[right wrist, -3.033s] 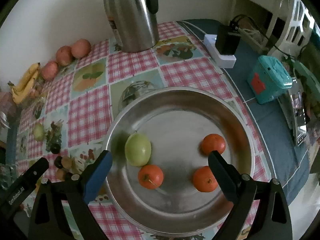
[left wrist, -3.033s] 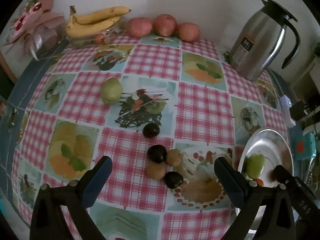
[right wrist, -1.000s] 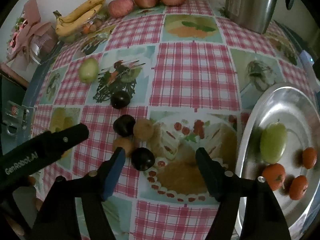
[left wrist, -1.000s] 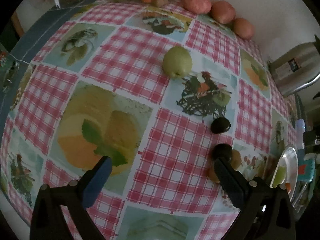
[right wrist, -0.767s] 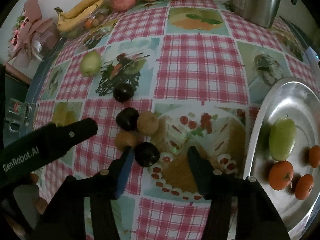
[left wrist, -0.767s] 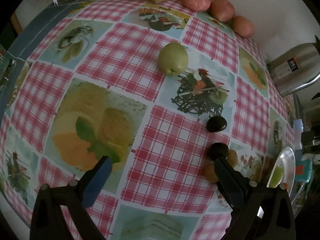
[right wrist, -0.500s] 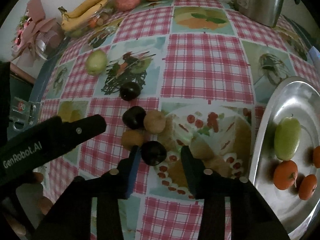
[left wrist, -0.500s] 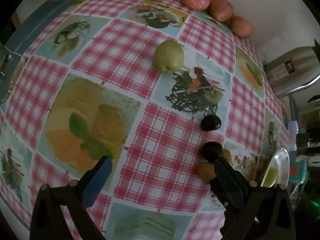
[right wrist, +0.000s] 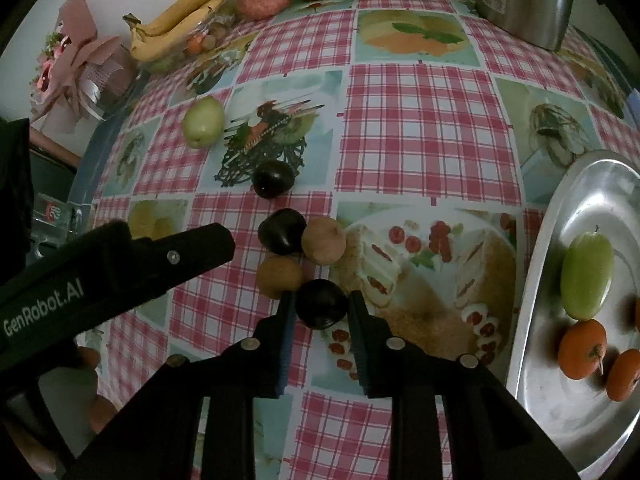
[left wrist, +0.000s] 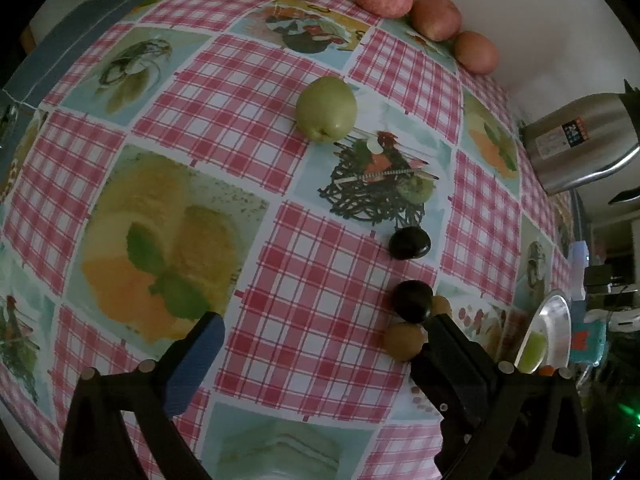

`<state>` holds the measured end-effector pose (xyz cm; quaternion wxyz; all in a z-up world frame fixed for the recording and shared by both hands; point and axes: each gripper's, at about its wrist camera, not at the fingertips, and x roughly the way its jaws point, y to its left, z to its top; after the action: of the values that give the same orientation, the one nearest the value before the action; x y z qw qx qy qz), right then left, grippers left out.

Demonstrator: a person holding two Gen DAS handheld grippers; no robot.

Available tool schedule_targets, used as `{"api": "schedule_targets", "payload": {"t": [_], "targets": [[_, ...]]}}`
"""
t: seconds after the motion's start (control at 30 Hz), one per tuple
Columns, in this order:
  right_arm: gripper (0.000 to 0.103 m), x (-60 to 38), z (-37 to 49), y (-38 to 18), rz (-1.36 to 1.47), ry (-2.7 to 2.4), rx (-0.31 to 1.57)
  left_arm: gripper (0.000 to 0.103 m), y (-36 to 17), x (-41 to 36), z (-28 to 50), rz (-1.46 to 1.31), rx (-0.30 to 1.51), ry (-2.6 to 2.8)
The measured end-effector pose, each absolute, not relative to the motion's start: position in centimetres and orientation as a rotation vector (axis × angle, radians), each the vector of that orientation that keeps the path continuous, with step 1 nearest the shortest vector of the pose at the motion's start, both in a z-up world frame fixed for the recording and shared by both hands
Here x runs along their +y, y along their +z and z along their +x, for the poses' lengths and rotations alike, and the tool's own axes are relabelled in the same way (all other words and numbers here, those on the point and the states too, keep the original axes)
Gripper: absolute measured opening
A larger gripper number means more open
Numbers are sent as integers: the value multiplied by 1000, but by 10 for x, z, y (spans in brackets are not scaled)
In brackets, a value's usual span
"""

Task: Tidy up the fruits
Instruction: 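Grasp a dark plum with the right tool, then grasp a small brown kiwi with the left tool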

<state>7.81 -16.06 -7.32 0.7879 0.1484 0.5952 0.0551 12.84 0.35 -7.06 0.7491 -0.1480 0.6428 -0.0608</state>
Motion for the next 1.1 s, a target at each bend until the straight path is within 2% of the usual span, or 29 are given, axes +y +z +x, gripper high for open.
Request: {"api": "schedule_targets", "payload": {"t": [0.27, 0.37, 0.57, 0.67, 0.77, 1.0, 1.1], "targets": [[27, -184, 70, -56, 361, 72, 1221, 101, -71, 1, 127, -338, 1412, -165], [27, -196, 66, -49, 374, 31, 1196, 95, -71, -5, 126, -328, 1415, -184], [27, -216, 59, -40, 417, -21, 1161, 91, -75, -27, 123, -242, 1426, -234], [27, -222, 56, -37, 430, -36, 1153, 81, -77, -39, 122, -203, 1434, -256], [27, -225, 55, -35, 435, -45, 1148, 76, -81, -47, 120, -171, 1443, -265], [27, -223, 55, -34, 432, -37, 1146, 41, -81, -66, 118, -139, 1431, -292], [27, -223, 55, -34, 432, -37, 1145, 30, -82, -66, 118, -151, 1439, -313]]}}
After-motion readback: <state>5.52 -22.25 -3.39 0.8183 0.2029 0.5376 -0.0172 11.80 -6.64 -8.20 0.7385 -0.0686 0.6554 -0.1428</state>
